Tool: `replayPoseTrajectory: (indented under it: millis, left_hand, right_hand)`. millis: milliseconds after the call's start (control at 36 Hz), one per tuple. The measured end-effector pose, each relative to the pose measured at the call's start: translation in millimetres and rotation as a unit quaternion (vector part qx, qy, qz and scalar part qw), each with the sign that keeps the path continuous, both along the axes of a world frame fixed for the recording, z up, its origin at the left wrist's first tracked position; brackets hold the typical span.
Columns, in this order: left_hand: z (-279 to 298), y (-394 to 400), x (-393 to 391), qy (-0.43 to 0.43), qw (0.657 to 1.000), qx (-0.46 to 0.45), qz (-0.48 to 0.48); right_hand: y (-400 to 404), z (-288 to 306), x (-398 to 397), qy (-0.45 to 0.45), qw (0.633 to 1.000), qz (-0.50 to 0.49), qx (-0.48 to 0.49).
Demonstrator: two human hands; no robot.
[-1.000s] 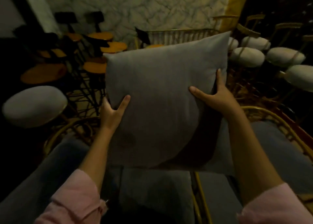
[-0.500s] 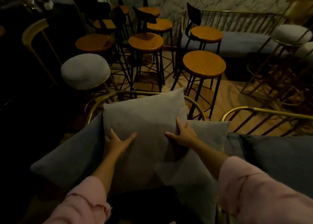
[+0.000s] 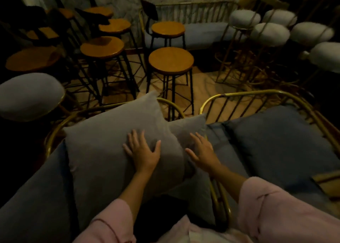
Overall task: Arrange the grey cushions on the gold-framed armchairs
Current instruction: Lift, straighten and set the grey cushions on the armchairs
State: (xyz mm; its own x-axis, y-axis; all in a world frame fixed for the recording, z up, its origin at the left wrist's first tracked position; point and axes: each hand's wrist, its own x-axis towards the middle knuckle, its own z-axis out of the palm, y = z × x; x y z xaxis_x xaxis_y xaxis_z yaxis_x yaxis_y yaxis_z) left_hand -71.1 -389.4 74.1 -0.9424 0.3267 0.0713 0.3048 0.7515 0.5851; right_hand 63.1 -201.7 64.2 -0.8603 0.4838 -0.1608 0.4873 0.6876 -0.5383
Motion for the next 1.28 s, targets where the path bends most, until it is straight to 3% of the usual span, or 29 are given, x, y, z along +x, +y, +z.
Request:
replayPoseTrajectory:
  millis: [83, 194, 333, 444, 639, 778, 889, 1056, 1167, 1278]
  left_hand:
    - [2.6, 59.2, 24.1, 0.0, 0.987, 0.06, -0.147]
    - [-2.7, 133.7, 62.4, -0.03, 0.964, 0.083, -0.252]
    - [-26.9, 214.9, 104.4, -0.072, 0.943, 0.031, -0.323]
    - [-57.0, 272.3, 134.2, -0.12, 0.937, -0.033, -0.327]
    - [-124.0, 369.2, 171.2, -0.256, 0.929, -0.126, -0.236]
    - [-160.2, 446.1, 197.5, -0.377, 0.92, -0.052, -0.093]
    - [-256.9, 489.8, 200.4, -0.488, 0.872, 0.034, 0.02]
    - [-251.2, 538.7, 220.8, -0.542, 0.799, 0.207, 0.157]
    - [-270.4, 537.8, 228.5, -0.575, 0.757, 0.252, 0.181]
    - [-268.1, 540.3, 238.0, -0.606, 0.694, 0.322, 0.218]
  right_hand:
    - [40.4, -4.6, 43.3, 0.01, 0.997, -0.08, 0.017]
    - [100.7, -20.3, 113.8, 0.011, 0.974, -0.226, -0.024]
    - [182.1, -46.5, 208.8, -0.01, 0.933, -0.355, -0.06]
    - [246.6, -55.9, 264.6, -0.041, 0.918, -0.39, -0.067]
    - [375.8, -70.2, 305.9, -0.079, 0.92, -0.377, -0.067]
    - [472.0, -87.6, 307.0, -0.068, 0.934, -0.346, -0.06]
    - [539.2, -105.9, 299.2, -0.041, 0.95, -0.3, -0.068]
    - [595.2, -142.3, 297.4, 0.002, 0.943, -0.309, -0.124]
    - [594.4, -157.0, 293.4, -0.04, 0.953, -0.287, -0.094]
    - [592.6, -161.0, 287.5, -0.008, 0.935, -0.334, -0.118]
